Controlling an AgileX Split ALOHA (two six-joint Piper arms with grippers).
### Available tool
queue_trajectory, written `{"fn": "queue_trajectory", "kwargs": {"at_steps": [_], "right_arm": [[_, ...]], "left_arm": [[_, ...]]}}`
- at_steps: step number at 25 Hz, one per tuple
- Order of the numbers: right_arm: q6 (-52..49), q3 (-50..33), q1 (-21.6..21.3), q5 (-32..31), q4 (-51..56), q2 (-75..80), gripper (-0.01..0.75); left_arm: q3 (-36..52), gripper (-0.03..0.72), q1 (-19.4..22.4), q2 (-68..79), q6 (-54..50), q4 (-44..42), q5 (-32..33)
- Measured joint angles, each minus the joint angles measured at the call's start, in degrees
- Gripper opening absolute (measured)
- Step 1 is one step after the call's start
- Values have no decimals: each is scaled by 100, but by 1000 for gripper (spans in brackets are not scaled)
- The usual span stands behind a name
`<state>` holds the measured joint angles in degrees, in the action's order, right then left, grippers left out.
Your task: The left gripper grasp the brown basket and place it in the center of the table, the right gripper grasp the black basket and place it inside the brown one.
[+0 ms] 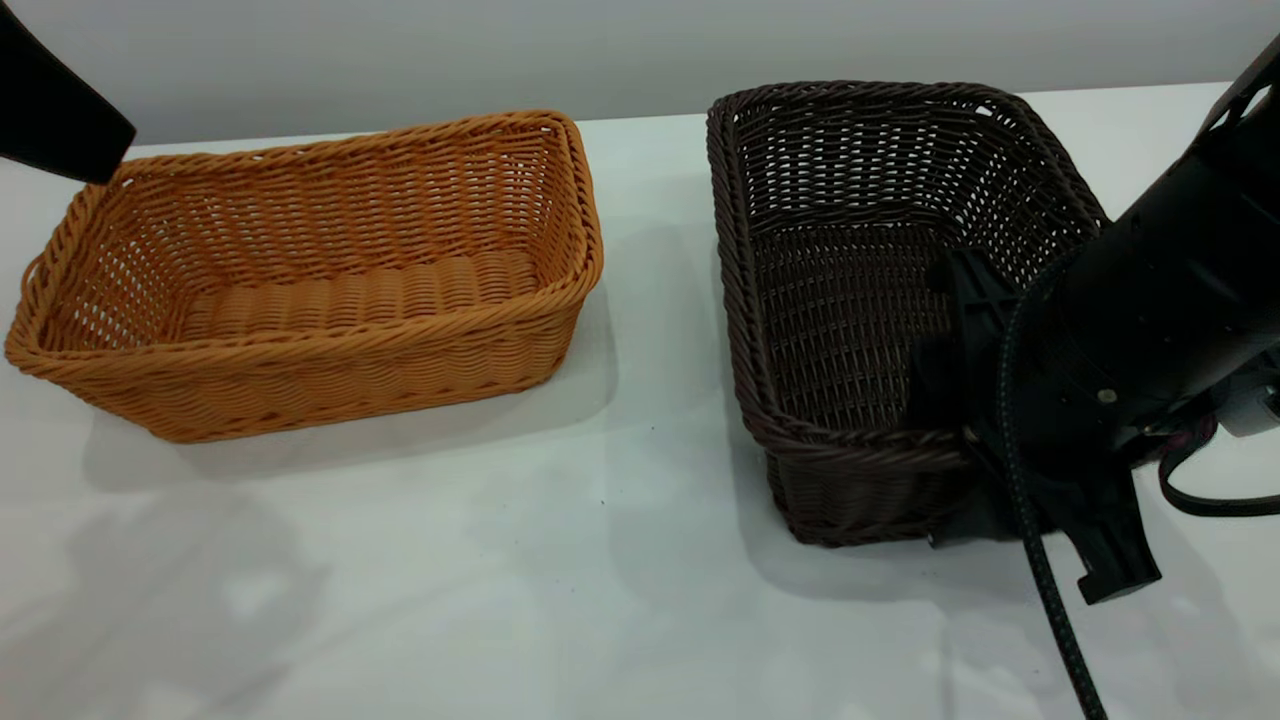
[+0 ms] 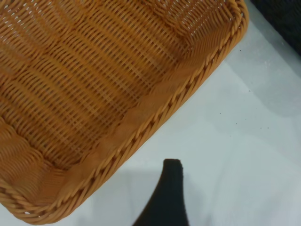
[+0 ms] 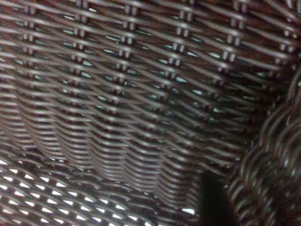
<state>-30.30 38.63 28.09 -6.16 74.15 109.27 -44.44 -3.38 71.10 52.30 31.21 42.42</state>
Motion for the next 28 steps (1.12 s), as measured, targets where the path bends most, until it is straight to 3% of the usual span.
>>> {"fn": "queue_trajectory", "kwargs": {"at_steps": [1, 11, 17, 28], "right_arm": [[-14, 0, 0, 5, 23, -6, 298], [-2, 0, 0, 5, 30, -40, 298], [-2, 0, -6, -37, 34, -40, 298], [695, 0, -6, -131, 34, -40, 298]], "left_arm": [[0, 627, 0, 0, 6, 0, 0], [0, 627, -22, 231, 252, -235, -236], [0, 627, -272, 764, 1024, -527, -495], [0, 627, -771, 2015, 1269, -1451, -1514]]}}
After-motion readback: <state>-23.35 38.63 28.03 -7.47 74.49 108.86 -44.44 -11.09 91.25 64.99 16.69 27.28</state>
